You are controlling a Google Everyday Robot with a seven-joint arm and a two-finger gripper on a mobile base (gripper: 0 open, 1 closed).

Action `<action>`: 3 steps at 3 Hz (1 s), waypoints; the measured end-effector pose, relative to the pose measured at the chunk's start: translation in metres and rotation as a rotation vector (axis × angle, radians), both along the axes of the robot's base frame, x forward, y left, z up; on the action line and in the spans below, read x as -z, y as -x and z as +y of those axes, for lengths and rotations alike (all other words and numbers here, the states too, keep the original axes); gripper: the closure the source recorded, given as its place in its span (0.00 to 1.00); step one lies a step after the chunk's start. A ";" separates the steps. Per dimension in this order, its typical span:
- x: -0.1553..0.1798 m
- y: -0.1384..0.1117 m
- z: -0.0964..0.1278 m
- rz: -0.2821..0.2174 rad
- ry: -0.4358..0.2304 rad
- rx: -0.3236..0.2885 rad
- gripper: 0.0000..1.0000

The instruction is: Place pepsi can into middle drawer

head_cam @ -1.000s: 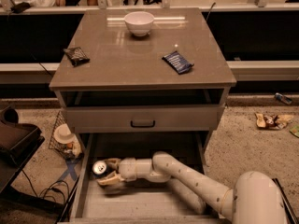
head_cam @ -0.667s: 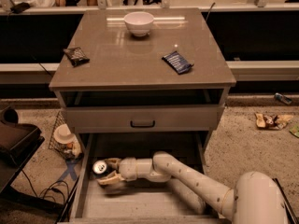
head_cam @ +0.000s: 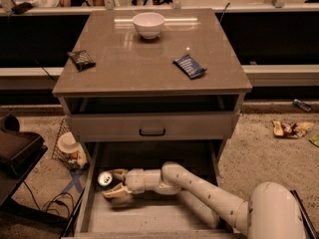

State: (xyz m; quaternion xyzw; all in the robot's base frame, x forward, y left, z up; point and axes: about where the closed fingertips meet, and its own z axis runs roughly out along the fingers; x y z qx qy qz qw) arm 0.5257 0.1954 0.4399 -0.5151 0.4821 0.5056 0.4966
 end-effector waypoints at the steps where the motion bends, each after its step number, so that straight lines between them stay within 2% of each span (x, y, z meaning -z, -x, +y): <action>1: 0.000 0.001 0.002 0.001 -0.001 -0.004 0.13; 2: -0.001 0.002 0.004 0.001 -0.003 -0.007 0.00; 3: -0.001 0.002 0.004 0.001 -0.003 -0.007 0.00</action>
Offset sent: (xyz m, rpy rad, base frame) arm -0.0011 0.0018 0.0003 0.0013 0.0005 0.0034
